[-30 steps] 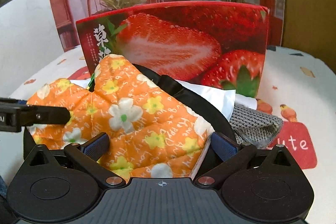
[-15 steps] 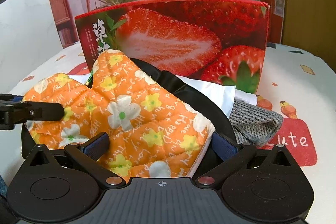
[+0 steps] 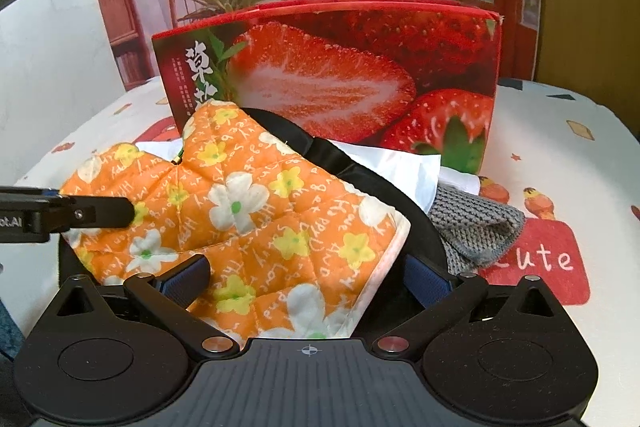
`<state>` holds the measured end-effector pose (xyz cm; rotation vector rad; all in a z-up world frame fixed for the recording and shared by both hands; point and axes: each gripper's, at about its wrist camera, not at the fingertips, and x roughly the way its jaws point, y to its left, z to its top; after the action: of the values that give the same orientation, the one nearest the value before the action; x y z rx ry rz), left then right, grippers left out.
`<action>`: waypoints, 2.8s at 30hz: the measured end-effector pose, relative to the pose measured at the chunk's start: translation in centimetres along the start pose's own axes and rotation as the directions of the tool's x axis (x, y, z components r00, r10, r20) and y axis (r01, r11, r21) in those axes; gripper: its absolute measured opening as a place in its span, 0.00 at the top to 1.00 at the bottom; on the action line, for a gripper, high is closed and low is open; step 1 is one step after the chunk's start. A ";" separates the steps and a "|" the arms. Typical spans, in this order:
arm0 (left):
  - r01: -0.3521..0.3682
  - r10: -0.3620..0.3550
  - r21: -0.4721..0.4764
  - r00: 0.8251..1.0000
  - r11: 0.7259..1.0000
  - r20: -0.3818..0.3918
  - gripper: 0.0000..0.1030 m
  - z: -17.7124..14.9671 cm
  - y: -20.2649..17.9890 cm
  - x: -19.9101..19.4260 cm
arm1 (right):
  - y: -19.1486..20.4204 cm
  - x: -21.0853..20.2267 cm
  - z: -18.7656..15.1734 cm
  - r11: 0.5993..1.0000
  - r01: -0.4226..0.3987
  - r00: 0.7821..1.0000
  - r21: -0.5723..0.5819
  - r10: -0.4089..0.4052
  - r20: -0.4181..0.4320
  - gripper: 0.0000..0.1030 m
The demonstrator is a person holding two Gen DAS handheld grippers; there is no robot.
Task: Organize soft objects
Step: 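Close both grippers on the cuff of the orange oven mitt, then lift the oven mitt into the red box and open the grippers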
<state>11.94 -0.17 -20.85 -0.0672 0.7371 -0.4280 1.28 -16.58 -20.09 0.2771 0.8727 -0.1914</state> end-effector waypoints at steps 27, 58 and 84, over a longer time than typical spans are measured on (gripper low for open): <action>0.013 -0.013 -0.074 1.000 0.997 0.000 0.50 -0.5 0.8 0.1 | -0.8 -2.0 -0.3 0.997 -0.048 0.996 0.065 0.043 0.075 0.22; 0.029 -0.029 -0.064 0.999 0.998 -0.012 0.50 -0.4 0.7 0.1 | -0.6 -1.9 -0.6 0.995 -0.078 0.991 0.070 0.069 0.115 0.93; 0.030 -0.020 -0.065 0.989 0.997 0.145 0.89 3.1 1.0 -4.4 | -1.6 -4.6 1.9 0.989 -0.115 0.967 0.087 0.092 0.236 0.94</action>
<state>11.42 2.20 -15.91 -0.1693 0.6082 -0.4177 -0.66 -18.49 -15.62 0.3855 0.6165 -0.1665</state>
